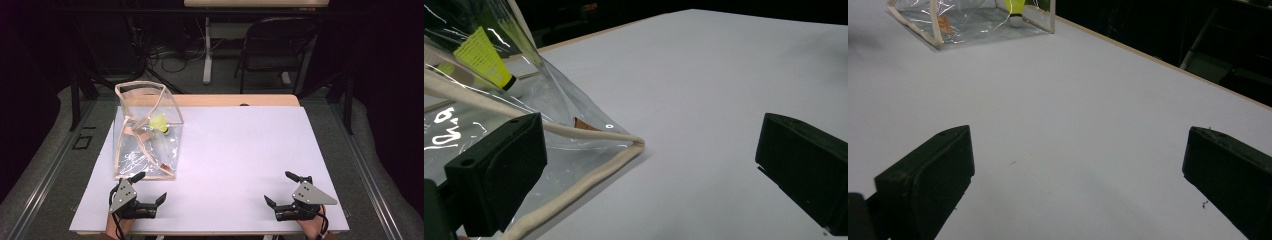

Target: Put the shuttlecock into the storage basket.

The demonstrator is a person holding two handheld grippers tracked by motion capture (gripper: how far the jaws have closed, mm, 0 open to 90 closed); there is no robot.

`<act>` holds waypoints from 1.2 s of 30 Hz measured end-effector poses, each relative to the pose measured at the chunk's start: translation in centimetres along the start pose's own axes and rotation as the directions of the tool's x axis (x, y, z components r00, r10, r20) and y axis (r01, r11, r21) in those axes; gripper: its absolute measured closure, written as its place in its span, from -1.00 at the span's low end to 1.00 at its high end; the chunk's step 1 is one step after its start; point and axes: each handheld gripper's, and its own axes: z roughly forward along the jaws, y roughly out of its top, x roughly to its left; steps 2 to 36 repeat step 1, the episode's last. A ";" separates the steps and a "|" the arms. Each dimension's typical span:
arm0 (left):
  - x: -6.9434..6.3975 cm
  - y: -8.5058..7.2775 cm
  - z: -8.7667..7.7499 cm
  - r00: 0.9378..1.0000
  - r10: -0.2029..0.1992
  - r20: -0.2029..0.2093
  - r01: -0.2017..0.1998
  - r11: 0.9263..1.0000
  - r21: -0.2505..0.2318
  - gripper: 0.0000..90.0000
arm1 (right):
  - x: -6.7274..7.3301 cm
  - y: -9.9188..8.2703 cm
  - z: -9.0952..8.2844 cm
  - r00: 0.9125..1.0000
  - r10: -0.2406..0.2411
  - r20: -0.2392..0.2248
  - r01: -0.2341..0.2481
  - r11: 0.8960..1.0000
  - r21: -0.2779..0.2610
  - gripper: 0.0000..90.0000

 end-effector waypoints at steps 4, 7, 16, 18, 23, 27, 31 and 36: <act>0.0 0.0 0.1 1.000 -0.005 -0.004 0.005 1.000 0.008 -1.00 | 0.0 -0.1 0.1 1.000 0.002 -0.001 -0.002 1.000 -0.002 -1.00; 0.0 0.0 0.1 1.000 -0.005 -0.004 0.005 1.000 0.008 -1.00 | 0.0 -0.1 0.1 1.000 0.002 -0.001 -0.002 1.000 -0.002 -1.00; 0.0 0.0 0.1 1.000 -0.005 -0.004 0.005 1.000 0.008 -1.00 | 0.0 -0.1 0.1 1.000 0.002 -0.001 -0.002 1.000 -0.002 -1.00; 0.0 0.0 0.1 1.000 -0.005 -0.004 0.005 1.000 0.008 -1.00 | 0.0 -0.1 0.1 1.000 0.002 -0.001 -0.002 1.000 -0.002 -1.00; 0.0 0.0 0.1 1.000 -0.005 -0.004 0.005 1.000 0.008 -1.00 | 0.0 -0.1 0.1 1.000 0.002 -0.001 -0.002 1.000 -0.002 -1.00; 0.0 0.0 0.1 1.000 -0.005 -0.004 0.005 1.000 0.008 -1.00 | 0.0 -0.1 0.1 1.000 0.002 -0.001 -0.002 1.000 -0.002 -1.00; 0.0 0.0 0.1 1.000 -0.005 -0.004 0.005 1.000 0.008 -1.00 | 0.0 -0.1 0.1 1.000 0.002 -0.001 -0.002 1.000 -0.002 -1.00; 0.0 0.0 0.1 1.000 -0.005 -0.004 0.005 1.000 0.008 -1.00 | 0.0 -0.1 0.1 1.000 0.002 -0.001 -0.002 1.000 -0.002 -1.00</act>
